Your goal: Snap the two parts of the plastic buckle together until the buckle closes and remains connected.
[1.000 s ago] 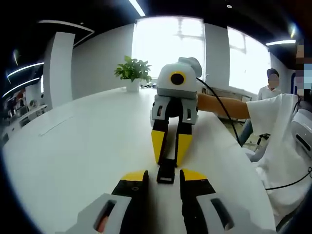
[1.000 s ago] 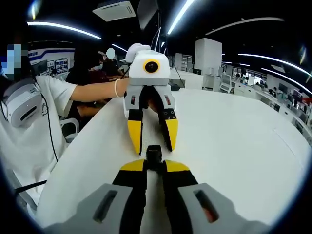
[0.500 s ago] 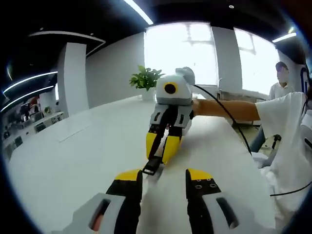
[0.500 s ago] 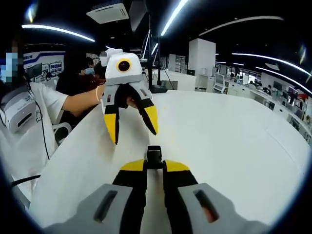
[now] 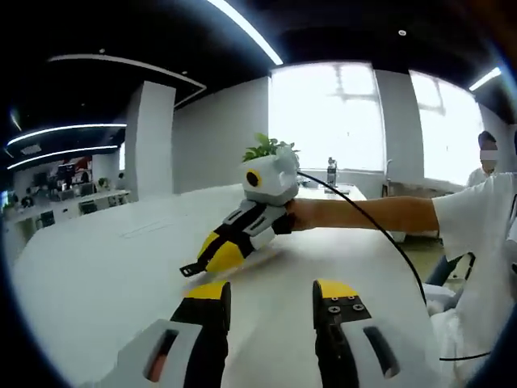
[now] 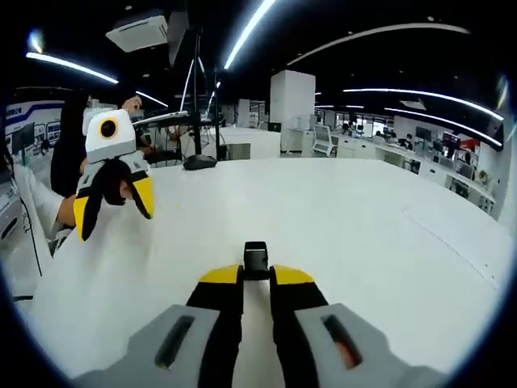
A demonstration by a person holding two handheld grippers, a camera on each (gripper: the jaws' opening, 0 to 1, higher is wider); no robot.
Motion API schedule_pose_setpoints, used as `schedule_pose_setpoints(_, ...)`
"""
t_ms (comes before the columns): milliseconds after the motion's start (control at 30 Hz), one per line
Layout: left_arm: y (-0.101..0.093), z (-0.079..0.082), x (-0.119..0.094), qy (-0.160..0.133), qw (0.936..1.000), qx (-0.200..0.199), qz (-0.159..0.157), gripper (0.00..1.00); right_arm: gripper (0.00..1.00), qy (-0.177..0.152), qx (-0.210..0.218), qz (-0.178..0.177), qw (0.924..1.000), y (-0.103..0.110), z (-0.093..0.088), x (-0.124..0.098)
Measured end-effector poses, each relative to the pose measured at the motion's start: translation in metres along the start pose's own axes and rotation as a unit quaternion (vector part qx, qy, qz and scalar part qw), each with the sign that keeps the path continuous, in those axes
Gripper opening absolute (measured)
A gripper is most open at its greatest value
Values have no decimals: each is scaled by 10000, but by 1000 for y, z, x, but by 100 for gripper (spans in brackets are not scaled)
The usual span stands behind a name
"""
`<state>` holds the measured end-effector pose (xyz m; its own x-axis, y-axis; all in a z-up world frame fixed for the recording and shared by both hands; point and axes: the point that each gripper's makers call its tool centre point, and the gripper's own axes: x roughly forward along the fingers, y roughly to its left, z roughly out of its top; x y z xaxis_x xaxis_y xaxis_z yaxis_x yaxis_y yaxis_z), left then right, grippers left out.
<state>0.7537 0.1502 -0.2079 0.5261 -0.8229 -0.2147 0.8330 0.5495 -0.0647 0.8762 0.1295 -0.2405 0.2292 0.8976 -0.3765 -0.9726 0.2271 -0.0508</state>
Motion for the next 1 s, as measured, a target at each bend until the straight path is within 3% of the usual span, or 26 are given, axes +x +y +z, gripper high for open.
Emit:
schedule_pose_setpoints(133, 1, 0, -4, -51, 9994, 141, 305, 40, 12, 251, -18, -52, 9997, -14, -5, 3)
schedule_pose_setpoints(467, -13, -6, -7, 3, 9992, 312, 257, 41, 12, 241, 117, -262, 9993, -53, 12, 2)
schedule_pose_setpoints(600, -14, -5, -9, 2, 9992, 307, 260, 44, 12, 223, 176, -270, 9992, -57, 13, 6)
schedule_pose_setpoints(833, -14, -1, -10, -131, 9994, 135, 284, 48, 12, 367, 261, -251, 9987, -57, -2, 13)
schedule_pose_setpoints(1000, -8, -5, -10, -41, 9991, 102, 411, 52, 12, 384, 322, -318, 9982, -60, -6, 11)
